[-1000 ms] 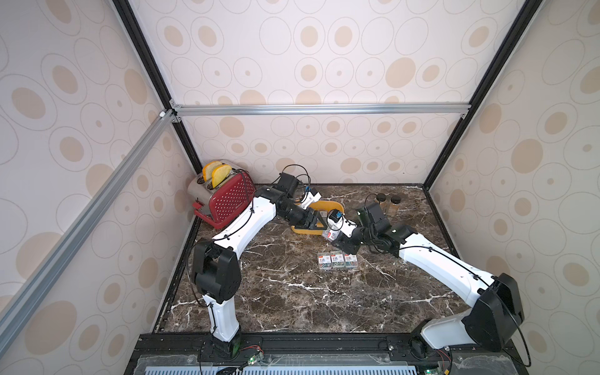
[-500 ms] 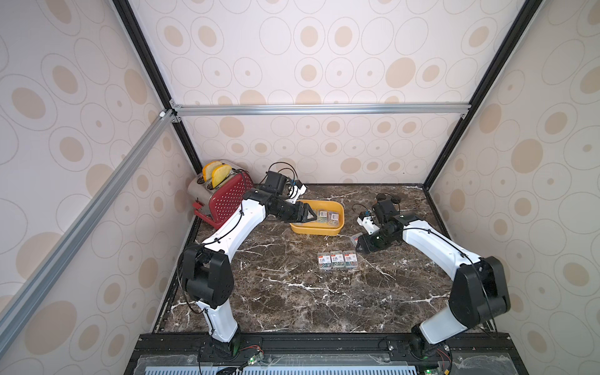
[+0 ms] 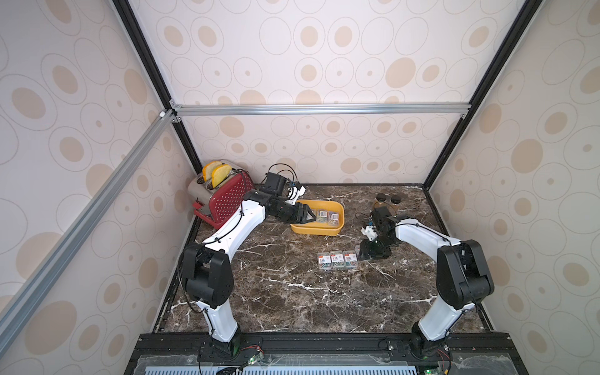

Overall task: Take the paper clips out of the storage box
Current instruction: Place the boxed paper clips at the center of the board.

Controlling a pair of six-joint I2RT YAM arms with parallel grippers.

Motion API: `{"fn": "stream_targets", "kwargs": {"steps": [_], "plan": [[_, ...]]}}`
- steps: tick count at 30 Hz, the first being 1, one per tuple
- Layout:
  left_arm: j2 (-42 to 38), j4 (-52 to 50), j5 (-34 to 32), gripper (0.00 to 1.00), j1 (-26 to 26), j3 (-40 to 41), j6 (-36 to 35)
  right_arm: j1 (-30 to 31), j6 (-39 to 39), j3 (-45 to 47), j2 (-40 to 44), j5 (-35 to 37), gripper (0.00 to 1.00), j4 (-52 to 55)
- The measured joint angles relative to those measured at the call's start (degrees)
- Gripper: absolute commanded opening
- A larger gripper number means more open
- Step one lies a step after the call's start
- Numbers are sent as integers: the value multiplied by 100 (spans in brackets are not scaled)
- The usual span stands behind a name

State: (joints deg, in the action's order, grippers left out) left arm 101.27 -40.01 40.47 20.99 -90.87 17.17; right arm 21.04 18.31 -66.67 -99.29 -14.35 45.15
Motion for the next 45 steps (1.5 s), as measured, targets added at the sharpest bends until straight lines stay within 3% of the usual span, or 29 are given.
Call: {"fn": "stream_targets", "kwargs": {"steps": [12,25,45], "plan": [[109,0,39,67,0,-15,-22,-22,201,26,-181,11,41,-52],[227,-105,81,67,0,-101,-61,-24,264,37,-275,-57,68,-57],[234,-122,111,67,0,-120,-155,-46,273,-20,-264,-164,69,-59]]}}
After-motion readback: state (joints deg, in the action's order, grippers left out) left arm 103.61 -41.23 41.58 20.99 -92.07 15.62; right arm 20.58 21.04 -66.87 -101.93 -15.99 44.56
